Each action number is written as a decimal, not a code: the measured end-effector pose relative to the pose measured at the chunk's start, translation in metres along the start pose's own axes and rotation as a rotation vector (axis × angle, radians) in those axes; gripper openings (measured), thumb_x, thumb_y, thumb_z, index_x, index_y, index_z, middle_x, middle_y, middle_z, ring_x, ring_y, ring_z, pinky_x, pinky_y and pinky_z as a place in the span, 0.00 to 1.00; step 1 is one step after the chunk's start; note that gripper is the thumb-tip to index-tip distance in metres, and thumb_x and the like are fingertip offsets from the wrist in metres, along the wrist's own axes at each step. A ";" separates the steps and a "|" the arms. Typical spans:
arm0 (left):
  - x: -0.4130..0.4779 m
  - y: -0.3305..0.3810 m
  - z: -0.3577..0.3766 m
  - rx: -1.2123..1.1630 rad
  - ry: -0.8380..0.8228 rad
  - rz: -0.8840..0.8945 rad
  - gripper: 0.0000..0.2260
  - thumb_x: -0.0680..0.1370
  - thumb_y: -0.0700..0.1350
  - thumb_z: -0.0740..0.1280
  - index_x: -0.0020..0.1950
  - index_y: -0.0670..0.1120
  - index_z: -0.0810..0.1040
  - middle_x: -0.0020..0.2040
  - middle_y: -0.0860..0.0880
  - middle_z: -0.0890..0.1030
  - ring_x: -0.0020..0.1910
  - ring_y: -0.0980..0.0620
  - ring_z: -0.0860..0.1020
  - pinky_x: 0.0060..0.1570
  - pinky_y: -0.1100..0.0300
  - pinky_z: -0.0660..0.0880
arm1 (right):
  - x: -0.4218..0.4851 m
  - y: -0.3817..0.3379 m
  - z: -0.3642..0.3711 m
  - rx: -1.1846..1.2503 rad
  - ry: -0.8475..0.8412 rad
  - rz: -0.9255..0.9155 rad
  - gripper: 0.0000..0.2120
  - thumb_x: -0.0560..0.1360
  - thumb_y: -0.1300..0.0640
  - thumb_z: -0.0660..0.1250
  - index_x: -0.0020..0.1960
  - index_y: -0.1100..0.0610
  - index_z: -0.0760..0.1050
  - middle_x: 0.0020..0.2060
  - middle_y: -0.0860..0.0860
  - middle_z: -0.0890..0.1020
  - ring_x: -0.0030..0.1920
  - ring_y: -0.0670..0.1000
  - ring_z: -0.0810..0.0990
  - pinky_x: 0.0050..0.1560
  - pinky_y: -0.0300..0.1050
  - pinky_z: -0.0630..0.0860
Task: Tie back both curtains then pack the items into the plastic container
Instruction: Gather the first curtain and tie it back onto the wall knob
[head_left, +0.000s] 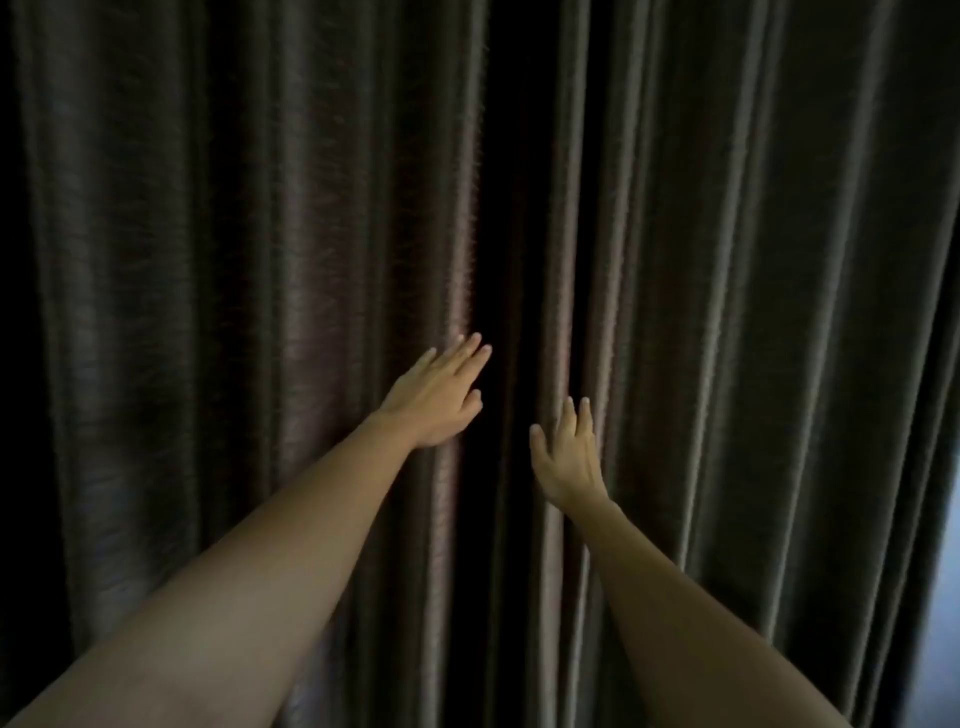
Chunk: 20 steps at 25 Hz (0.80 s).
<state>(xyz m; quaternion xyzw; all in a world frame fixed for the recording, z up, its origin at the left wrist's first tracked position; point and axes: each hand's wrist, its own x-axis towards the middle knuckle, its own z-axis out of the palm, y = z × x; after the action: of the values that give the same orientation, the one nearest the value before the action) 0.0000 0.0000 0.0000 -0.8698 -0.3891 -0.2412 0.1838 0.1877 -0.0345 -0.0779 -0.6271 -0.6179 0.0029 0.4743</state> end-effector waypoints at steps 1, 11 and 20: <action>0.014 0.003 0.003 0.051 0.055 0.035 0.26 0.81 0.49 0.52 0.77 0.49 0.45 0.78 0.48 0.44 0.77 0.51 0.44 0.74 0.52 0.45 | 0.013 0.002 0.002 0.056 0.026 0.013 0.31 0.80 0.46 0.53 0.77 0.58 0.46 0.77 0.55 0.42 0.76 0.56 0.50 0.72 0.48 0.53; 0.143 -0.013 0.002 0.758 0.410 -0.170 0.18 0.78 0.51 0.59 0.66 0.47 0.73 0.78 0.48 0.41 0.76 0.44 0.39 0.68 0.35 0.40 | 0.141 -0.006 0.072 0.212 -0.085 -0.428 0.27 0.76 0.38 0.50 0.71 0.48 0.66 0.66 0.50 0.70 0.67 0.52 0.68 0.68 0.51 0.65; 0.109 -0.147 -0.039 0.802 0.537 -0.499 0.31 0.77 0.46 0.63 0.77 0.44 0.52 0.77 0.39 0.44 0.75 0.35 0.46 0.71 0.42 0.56 | 0.161 -0.094 0.175 0.284 -0.132 -0.786 0.37 0.69 0.27 0.52 0.74 0.40 0.54 0.77 0.55 0.46 0.75 0.47 0.41 0.73 0.47 0.45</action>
<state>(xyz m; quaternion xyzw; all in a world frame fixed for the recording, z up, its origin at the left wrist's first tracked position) -0.0606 0.1369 0.1125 -0.5207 -0.5846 -0.3239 0.5312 0.0505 0.1743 -0.0243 -0.2710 -0.8325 -0.0530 0.4803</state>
